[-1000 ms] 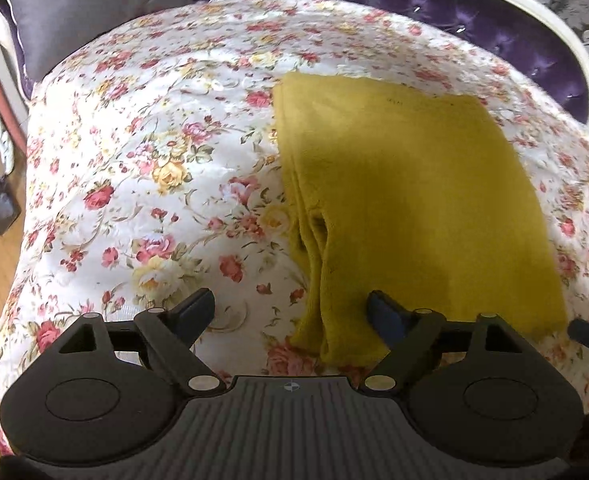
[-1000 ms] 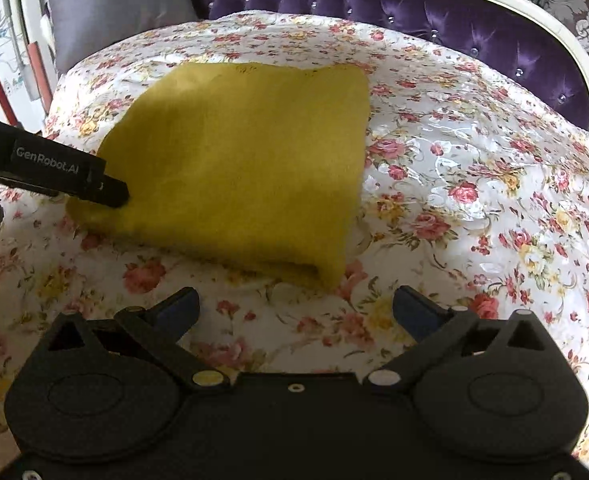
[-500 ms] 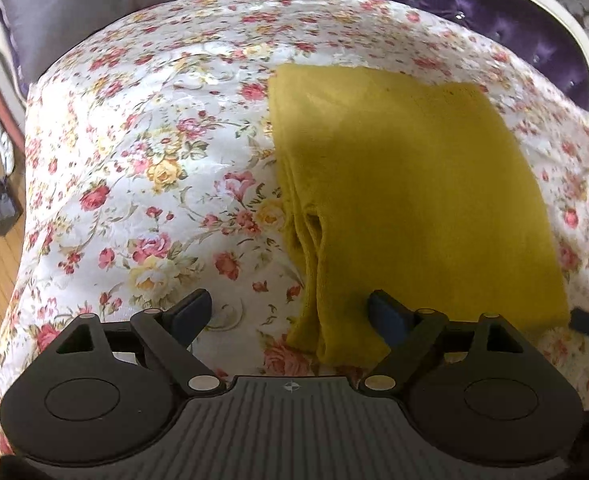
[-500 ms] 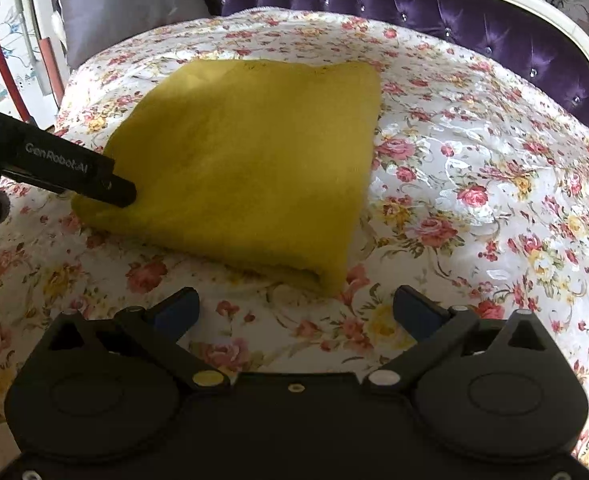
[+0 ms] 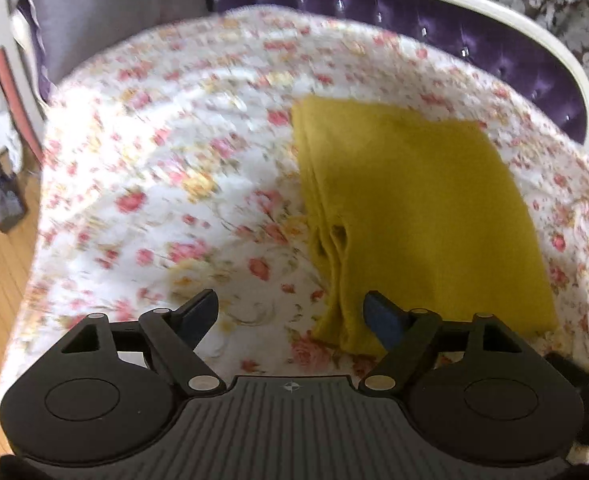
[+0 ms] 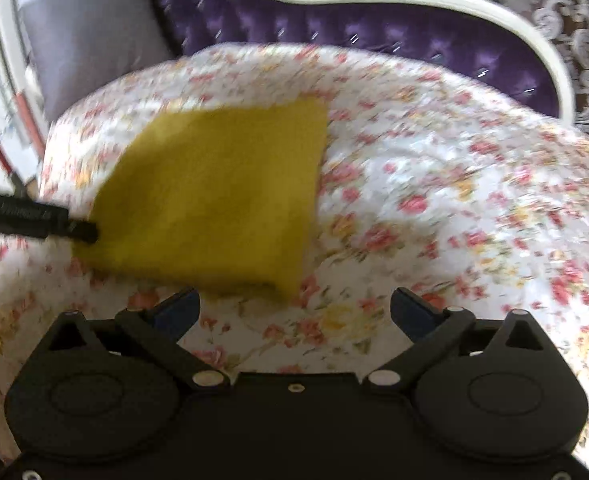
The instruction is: Fold small clothes
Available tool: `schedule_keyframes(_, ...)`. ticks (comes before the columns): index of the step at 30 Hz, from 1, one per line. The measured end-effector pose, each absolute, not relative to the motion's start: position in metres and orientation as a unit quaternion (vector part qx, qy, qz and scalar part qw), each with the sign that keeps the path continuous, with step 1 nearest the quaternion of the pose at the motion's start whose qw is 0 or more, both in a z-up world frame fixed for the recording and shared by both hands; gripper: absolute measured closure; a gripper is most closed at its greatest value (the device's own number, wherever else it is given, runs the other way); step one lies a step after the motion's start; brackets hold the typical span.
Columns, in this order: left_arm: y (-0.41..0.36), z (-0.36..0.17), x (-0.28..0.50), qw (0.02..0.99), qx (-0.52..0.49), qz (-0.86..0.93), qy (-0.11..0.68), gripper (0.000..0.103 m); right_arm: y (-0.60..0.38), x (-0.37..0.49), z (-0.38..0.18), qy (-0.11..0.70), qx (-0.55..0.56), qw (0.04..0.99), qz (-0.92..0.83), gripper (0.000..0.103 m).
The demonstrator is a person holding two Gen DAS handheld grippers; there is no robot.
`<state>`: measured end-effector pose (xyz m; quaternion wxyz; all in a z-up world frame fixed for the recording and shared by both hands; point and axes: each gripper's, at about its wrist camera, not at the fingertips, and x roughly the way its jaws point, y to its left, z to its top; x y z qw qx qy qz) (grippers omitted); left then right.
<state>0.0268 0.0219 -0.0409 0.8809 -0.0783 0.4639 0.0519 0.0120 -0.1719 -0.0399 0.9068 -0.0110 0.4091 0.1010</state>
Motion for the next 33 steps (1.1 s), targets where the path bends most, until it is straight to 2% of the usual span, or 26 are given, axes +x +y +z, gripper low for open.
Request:
schedule_keyframes(9,0.012,0.004,-0.005,0.915,-0.054,0.047,0.397,0.024,-0.169,0.004,-0.004,0.364,0.035,0.926,0.092,0.001)
schedule_keyframes(17,0.004,0.008,-0.015,0.909,-0.062,0.046,0.410,0.024,-0.160,-0.003,0.016,0.336,0.047,0.937,0.081,0.001)
schedule_keyframes(33,-0.007,-0.001,-0.037,0.898,-0.033,0.042,0.437,0.024,-0.152,-0.019,0.016,0.356,0.063,0.930,0.074,0.001)
